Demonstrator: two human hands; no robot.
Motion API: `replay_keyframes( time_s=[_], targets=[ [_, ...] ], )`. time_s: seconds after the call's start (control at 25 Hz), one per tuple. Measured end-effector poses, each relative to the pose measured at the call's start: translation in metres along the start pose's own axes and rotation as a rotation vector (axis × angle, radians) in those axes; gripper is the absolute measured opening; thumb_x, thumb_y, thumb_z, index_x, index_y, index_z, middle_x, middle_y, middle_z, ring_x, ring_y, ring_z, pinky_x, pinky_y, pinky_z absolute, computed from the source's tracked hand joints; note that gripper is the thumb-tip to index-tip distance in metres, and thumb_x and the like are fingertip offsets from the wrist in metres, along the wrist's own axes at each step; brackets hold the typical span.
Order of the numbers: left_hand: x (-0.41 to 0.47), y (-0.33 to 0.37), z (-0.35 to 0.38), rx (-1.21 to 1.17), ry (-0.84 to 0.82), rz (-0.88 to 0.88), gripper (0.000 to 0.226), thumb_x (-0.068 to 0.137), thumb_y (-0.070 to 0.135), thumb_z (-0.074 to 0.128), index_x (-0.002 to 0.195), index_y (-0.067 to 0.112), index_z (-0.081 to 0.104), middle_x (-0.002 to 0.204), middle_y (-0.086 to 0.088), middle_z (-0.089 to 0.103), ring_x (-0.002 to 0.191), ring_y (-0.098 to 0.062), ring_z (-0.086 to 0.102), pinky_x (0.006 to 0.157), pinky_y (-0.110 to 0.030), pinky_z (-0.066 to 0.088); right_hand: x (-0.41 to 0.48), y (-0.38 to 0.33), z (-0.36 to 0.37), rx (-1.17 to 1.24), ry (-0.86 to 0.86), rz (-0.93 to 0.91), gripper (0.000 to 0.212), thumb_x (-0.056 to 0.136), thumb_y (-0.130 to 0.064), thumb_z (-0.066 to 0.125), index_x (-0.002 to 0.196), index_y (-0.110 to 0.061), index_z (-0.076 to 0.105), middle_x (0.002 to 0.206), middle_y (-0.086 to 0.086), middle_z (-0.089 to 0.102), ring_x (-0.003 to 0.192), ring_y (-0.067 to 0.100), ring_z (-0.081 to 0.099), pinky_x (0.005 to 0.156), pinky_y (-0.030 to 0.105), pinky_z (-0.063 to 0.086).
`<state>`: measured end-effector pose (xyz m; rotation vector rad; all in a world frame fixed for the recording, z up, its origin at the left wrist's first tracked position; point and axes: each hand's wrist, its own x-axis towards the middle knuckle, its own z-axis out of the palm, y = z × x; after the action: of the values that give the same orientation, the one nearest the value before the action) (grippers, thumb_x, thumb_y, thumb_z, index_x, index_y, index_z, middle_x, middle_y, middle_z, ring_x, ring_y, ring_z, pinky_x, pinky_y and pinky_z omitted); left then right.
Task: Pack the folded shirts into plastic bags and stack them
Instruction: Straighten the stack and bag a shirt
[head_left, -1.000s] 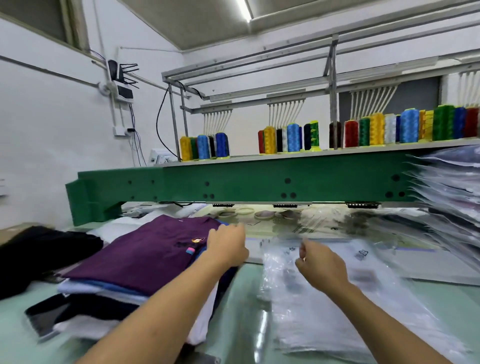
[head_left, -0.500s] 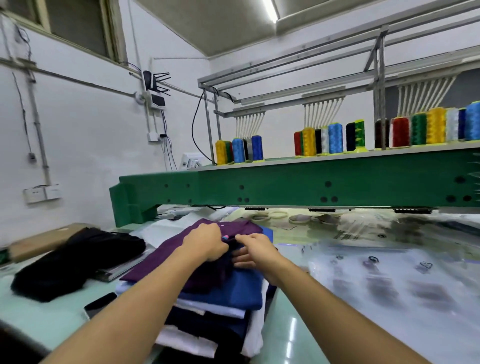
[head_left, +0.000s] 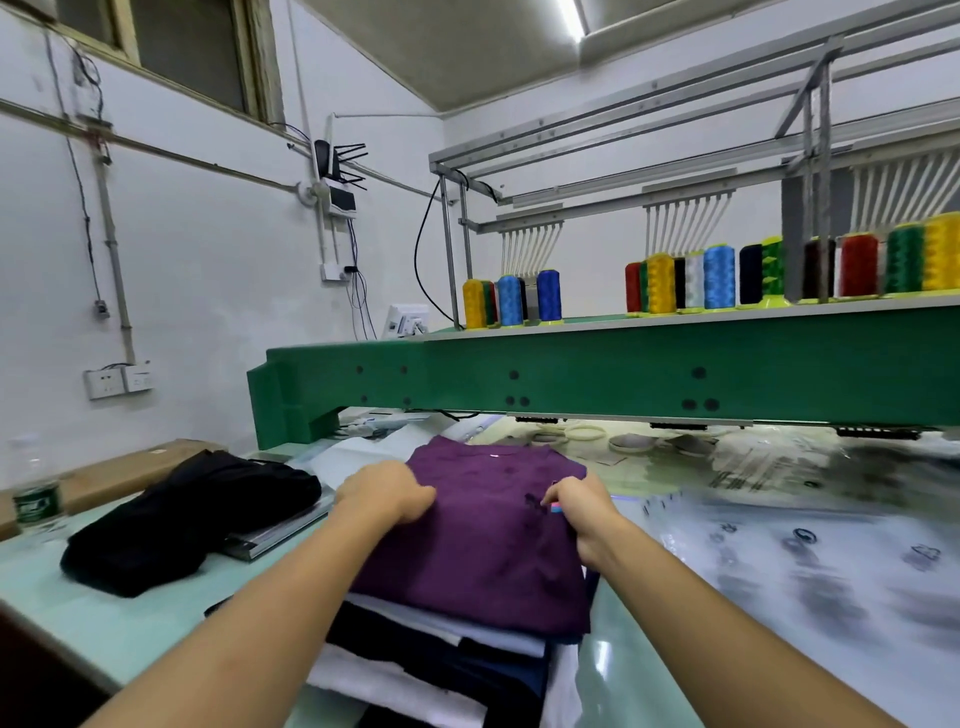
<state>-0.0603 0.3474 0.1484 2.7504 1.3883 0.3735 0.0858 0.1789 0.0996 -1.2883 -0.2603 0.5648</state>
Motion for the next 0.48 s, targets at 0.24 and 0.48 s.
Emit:
replay_keyframes(
  time_s=[0.24,0.48],
  targets=[
    [0.011,-0.011,-0.001,-0.377,-0.093,0.068,0.026,0.087,0.03,0.074,0.083,0.018,0.052,0.105,-0.008,0.065,0.09,-0.023,0.058,0.069,-0.029,0.041,0.003,-0.005,0.001,-0.139,-0.119,-0.07,0.079,0.08,0.015,0.041,0.146,-0.027,0.049,0.115,0.008,0.063,0.076,0.021,0.06,0.043,0.02,0.047],
    [-0.015,0.07,-0.027,-0.605,-0.321,0.504,0.011,0.085,0.02,0.063,0.094,0.017,0.059,0.097,-0.006,0.066,0.084,-0.02,0.059,0.073,-0.032,0.043,0.007,-0.008,0.009,-0.072,-0.238,-0.017,0.036,0.094,-0.045,0.06,0.099,-0.014,0.077,0.091,0.003,0.073,0.074,0.02,0.07,0.064,0.029,0.057]
  ],
)
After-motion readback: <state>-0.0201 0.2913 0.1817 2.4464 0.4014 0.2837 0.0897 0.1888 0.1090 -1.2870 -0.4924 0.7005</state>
